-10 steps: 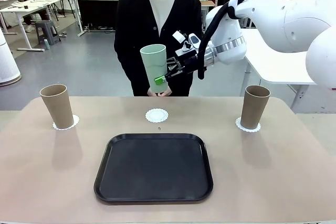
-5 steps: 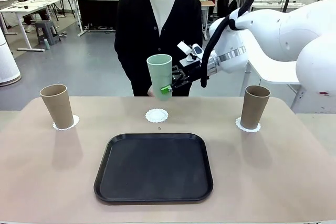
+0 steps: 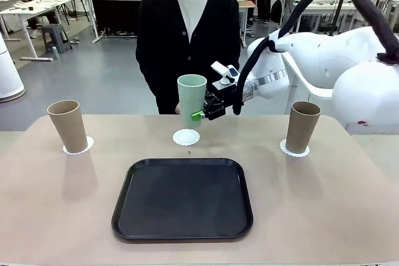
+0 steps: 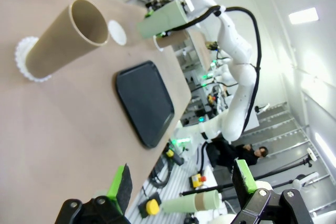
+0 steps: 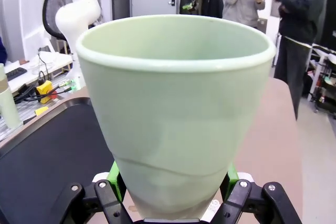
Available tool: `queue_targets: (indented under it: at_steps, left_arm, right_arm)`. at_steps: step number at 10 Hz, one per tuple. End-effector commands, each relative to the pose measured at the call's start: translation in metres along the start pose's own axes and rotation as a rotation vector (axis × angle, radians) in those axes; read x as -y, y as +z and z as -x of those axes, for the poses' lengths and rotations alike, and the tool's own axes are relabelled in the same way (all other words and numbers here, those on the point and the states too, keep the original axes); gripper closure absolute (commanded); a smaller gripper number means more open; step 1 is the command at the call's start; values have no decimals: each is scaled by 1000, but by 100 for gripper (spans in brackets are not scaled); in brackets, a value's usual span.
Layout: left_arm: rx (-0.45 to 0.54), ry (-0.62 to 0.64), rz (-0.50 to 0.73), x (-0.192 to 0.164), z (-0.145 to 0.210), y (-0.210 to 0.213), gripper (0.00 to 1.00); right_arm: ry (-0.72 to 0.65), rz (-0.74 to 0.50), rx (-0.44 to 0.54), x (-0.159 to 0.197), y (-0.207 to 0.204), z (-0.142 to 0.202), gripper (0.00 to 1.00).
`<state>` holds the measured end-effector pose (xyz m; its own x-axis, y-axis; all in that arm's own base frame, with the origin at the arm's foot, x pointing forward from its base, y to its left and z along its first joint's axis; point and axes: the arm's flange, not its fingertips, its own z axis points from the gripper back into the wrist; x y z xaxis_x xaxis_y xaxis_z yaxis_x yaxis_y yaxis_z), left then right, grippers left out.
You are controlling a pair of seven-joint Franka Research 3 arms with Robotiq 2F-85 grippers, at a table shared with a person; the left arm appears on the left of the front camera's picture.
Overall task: Place coasters on the table and set cups on them.
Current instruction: Take one Reusable plastic cup from the Flat Tray and place it on a coaster set by the human.
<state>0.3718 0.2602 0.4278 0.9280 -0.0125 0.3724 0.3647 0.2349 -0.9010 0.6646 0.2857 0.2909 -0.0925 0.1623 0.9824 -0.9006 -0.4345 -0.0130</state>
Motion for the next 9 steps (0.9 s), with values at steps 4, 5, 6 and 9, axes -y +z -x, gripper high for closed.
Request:
queue_targets:
  at_steps: [4, 5, 6, 9]
  left_arm:
    - [1, -2, -3, 2, 0, 1, 0]
    - [1, -2, -3, 2, 0, 1, 0]
    - [1, -2, -3, 2, 0, 1, 0]
    - [1, -2, -3, 2, 0, 1, 0]
  right_arm:
    - [11, 10, 9, 10, -2, -2, 19]
    - [-8, -6, 17, 4, -5, 14, 19]
    - [-8, -6, 17, 4, -5, 14, 19]
    - [-21, -23, -9, 6, -8, 20, 19]
